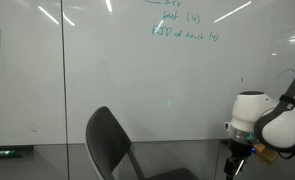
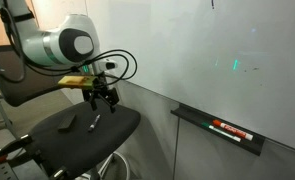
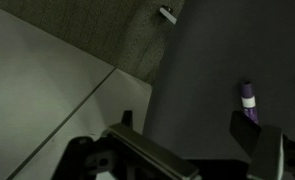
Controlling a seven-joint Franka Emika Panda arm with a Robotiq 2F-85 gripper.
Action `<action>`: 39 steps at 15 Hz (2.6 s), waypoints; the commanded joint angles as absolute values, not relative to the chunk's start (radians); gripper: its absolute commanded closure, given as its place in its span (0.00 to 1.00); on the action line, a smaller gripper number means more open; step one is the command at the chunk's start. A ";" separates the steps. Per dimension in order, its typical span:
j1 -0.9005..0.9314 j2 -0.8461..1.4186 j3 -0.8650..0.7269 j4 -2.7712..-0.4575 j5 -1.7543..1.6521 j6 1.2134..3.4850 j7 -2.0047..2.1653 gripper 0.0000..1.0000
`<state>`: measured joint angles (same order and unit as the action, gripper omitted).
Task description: Use the black marker from the seat of the chair to write on the whiteboard then place the marker back on the chair.
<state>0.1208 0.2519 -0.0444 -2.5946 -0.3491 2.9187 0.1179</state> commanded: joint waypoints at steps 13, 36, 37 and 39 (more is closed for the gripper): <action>0.209 0.735 0.076 -2.222 -0.158 2.930 0.079 0.00; 0.365 0.761 -0.009 -2.244 -0.231 3.053 -0.046 0.88; 0.365 0.754 -0.011 -2.248 -0.232 3.046 -0.047 0.88; 0.355 0.731 -0.007 -2.259 -0.224 3.010 -0.045 0.88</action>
<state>0.3490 0.7694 0.0078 -2.2322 -0.2207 3.0294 -0.0366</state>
